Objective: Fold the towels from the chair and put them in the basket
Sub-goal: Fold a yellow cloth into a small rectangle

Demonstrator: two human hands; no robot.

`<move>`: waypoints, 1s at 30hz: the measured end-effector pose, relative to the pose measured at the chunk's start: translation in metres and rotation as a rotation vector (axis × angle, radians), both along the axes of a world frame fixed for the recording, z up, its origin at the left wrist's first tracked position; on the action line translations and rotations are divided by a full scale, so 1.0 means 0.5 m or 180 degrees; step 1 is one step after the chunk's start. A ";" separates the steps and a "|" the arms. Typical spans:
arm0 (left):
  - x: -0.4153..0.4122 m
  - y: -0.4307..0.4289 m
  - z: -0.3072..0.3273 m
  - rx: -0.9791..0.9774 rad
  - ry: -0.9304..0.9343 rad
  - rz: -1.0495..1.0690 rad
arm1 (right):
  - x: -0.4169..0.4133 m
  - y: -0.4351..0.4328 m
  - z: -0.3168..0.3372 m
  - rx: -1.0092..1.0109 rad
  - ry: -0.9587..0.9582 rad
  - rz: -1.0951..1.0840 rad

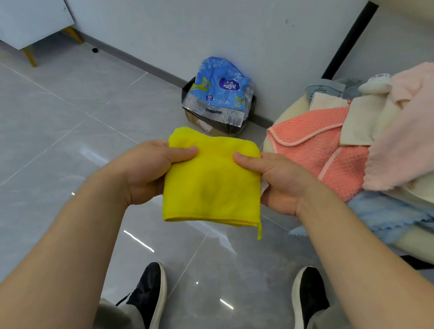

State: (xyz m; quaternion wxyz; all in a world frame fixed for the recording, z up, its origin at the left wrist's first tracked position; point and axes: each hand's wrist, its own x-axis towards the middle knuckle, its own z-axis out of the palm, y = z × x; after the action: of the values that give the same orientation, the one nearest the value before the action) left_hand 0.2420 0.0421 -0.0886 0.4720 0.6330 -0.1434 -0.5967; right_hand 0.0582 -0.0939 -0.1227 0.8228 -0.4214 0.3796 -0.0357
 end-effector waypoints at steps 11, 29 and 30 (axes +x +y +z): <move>0.023 0.007 0.004 -0.0860 0.0015 -0.0003 | -0.020 -0.012 0.045 -0.0323 -0.0576 -0.0130; 0.031 0.015 0.013 -0.1306 -0.0672 -0.0123 | -0.042 -0.032 0.047 -0.1102 -0.1159 -0.0039; 0.032 0.014 0.012 -0.1300 -0.0683 -0.0098 | -0.042 -0.035 0.044 -0.1122 -0.1172 -0.0074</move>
State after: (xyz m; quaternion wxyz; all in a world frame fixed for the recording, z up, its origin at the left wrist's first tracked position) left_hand 0.2583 0.0490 -0.0826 0.5633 0.5818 -0.3202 -0.4917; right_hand 0.0373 -0.1112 -0.1008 0.7915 -0.5403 0.2161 -0.1868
